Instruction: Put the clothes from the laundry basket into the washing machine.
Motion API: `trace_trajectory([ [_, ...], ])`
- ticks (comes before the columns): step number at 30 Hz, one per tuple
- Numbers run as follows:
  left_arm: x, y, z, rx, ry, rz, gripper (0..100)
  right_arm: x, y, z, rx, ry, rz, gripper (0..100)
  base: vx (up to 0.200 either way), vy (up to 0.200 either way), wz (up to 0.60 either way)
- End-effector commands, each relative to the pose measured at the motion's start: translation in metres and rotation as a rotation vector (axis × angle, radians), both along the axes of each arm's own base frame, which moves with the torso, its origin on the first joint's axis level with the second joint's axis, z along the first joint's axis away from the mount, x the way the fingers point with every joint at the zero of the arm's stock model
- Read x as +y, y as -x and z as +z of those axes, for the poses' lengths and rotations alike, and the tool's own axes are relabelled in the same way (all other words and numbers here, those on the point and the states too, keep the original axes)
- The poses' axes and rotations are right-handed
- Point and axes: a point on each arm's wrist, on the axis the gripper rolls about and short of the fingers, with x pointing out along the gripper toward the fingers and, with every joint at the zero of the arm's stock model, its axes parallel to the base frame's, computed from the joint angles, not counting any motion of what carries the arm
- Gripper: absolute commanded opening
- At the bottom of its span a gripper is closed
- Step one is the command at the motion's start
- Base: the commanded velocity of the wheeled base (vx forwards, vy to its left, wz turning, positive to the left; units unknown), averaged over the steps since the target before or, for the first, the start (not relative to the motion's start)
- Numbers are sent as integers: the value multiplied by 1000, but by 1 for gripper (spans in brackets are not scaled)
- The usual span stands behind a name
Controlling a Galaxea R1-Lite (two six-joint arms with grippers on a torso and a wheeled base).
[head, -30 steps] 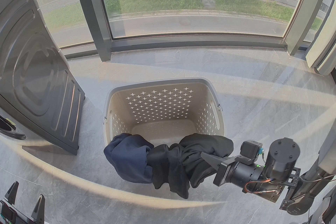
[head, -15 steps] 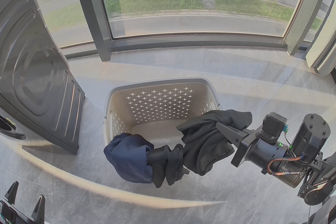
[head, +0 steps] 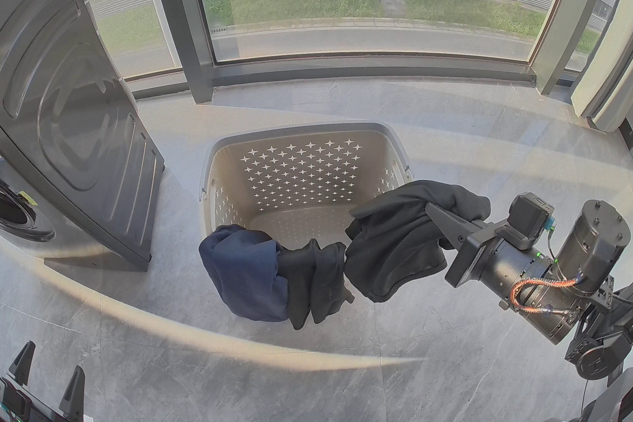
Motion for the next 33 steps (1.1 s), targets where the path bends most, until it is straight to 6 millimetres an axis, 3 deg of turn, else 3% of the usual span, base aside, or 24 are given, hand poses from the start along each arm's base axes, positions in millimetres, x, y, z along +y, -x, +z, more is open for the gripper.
trace_trajectory([
  [1, 0, 0, -4, 3, 1, -1, 100, 2, 0, 4, -11, -15, -33, 0, 0, 200, 0],
  [33, 0, 0, -4, 3, 2, -1, 100, 5, 1, 4, -14, -22, -37, 0, 0, 200, 0],
])
